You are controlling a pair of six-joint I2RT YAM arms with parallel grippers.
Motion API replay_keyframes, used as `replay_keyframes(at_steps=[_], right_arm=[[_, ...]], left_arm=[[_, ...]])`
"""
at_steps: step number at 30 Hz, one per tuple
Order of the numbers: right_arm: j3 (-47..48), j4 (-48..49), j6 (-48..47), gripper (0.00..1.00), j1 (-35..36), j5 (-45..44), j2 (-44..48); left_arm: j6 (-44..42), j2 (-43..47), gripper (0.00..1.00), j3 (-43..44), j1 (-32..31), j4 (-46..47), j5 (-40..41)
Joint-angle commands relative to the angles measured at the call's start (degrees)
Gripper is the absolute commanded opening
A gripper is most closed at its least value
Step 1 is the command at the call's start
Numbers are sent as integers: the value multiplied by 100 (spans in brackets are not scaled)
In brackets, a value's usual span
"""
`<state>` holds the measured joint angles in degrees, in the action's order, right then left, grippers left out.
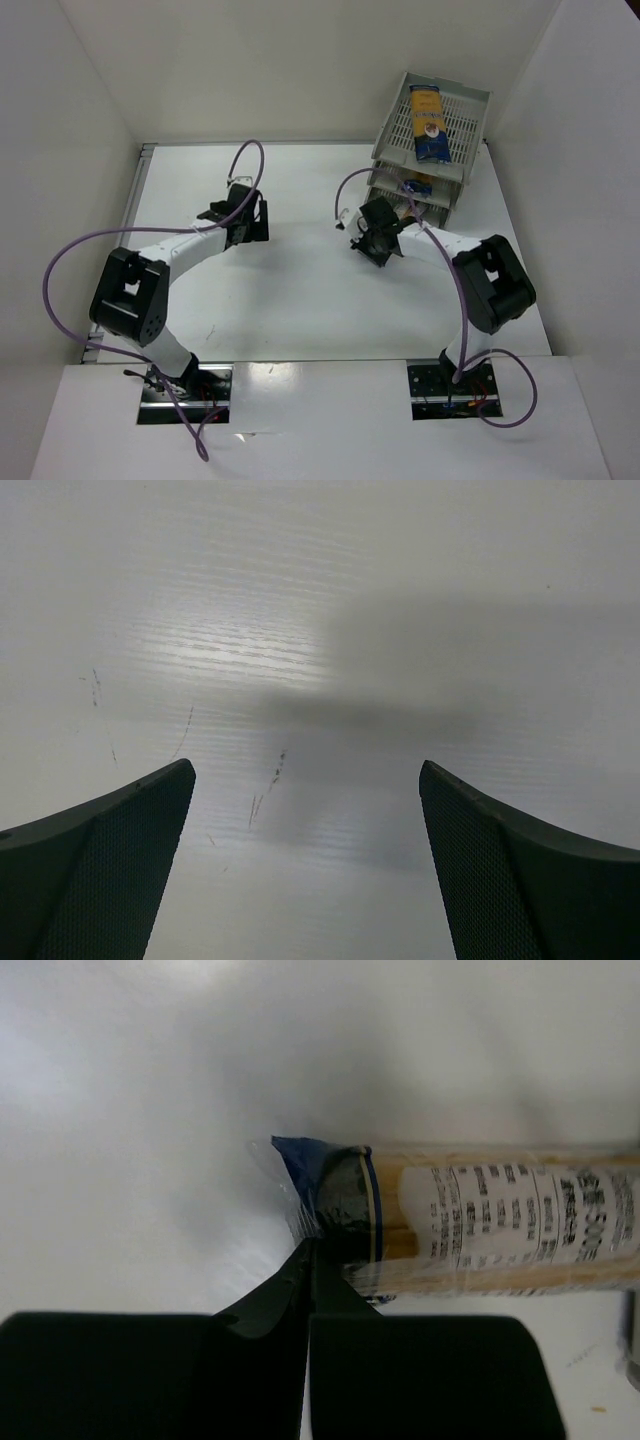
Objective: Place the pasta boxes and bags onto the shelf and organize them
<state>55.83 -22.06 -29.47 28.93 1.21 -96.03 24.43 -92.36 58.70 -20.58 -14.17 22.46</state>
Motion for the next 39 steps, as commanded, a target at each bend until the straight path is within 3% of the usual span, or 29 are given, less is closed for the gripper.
replay_keyframes(at_steps=[1, 12, 20, 23, 24, 27, 31, 32, 35, 36, 39], right_arm=[[198, 826, 64, 0, -702, -710, -258], [700, 2241, -770, 0, -1161, -2141, -961], [850, 2786, -1033, 0, -1161, -2644, -971], [850, 2630, -964, 0, -1161, -2382, -805], [981, 2037, -964, 3, -1161, -2076, -708], [1009, 1577, -823, 9, -644, -1669, -147], [956, 707, -701, 32, 147, -1229, 654], [956, 538, -639, 50, 270, -1168, 795], [1148, -128, -393, 93, 499, -685, 1331], [1349, -262, -305, 100, 500, -571, 1454], [1858, -745, -6, 100, 500, -691, 1797]], left_arm=[[194, -133, 100, 98, 203, 213, -276], [379, -714, 100, 450, 203, 266, -646], [432, -766, 100, 511, 309, 266, -752], [432, -766, 100, 511, 309, 266, -752], [432, -766, 100, 511, 309, 266, -752], [432, -705, 100, 511, 309, 266, -752], [239, -574, 100, 292, 309, 328, -735], [134, -503, 100, 291, 309, 397, -682], [-95, -301, 100, 37, 309, 520, -481], [-235, -231, 100, -24, 309, 521, -427], [-438, 103, 100, -305, 309, 574, -286]])
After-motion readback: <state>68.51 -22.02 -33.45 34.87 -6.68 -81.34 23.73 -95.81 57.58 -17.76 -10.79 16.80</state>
